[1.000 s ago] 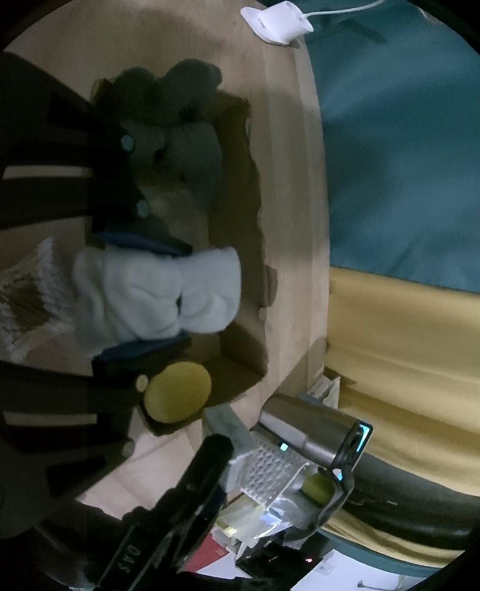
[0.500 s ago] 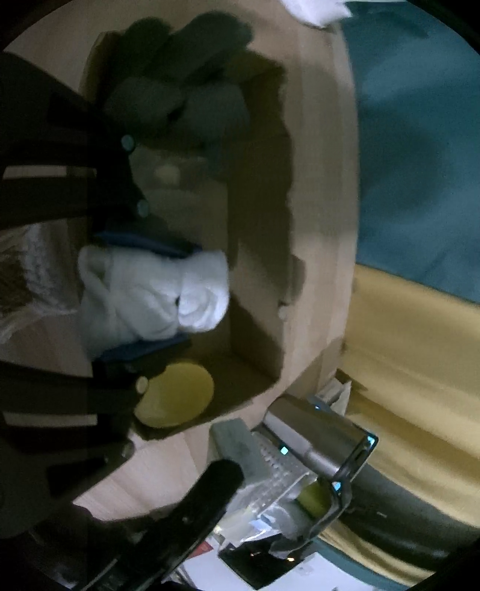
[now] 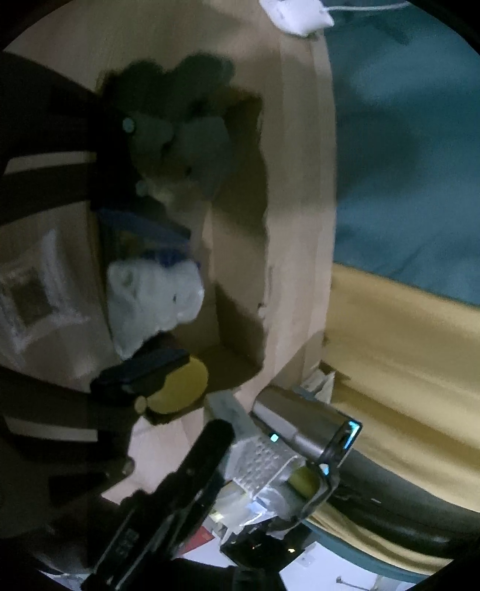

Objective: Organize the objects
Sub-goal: 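Lower the towel and wipes pack into the box and open both tools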

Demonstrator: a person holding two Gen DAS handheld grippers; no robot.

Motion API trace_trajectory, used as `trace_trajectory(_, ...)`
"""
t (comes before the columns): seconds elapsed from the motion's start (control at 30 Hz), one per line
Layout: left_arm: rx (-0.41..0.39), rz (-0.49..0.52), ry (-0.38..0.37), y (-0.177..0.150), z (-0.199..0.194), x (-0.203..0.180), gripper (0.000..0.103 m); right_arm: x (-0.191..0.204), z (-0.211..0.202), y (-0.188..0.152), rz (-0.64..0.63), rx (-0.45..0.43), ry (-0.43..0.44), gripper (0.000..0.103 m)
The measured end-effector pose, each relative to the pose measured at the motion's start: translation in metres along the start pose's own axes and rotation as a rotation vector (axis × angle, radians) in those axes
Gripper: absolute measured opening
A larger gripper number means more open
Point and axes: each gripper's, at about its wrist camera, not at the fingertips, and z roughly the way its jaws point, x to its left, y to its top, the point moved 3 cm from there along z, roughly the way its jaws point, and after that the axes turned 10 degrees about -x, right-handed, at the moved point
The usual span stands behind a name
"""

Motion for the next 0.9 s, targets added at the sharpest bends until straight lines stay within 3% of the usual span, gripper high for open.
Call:
trace_trajectory(0.1, -0.029, 0.017, 0.043, 0.003, -0.009, 0.014, 0.06, 0.004, 0.003, 0.0, -0.007, 0.003, 0.001, 0.07)
trace_trajectory(0.23, -0.006, 0.043, 0.067, -0.001, -0.007, 0.025, 0.06, 0.009, 0.007, 0.001, -0.016, 0.009, 0.002, 0.07)
trace_trajectory(0.5, 0.078, 0.121, 0.045, -0.021, 0.017, 0.017, 0.06, 0.024, 0.015, 0.004, -0.04, 0.013, 0.009, 0.07)
trace_trajectory(0.9, 0.023, 0.07, 0.031, -0.007, 0.005, 0.03, 0.06, 0.025, 0.027, 0.007, -0.054, 0.028, -0.011, 0.07)
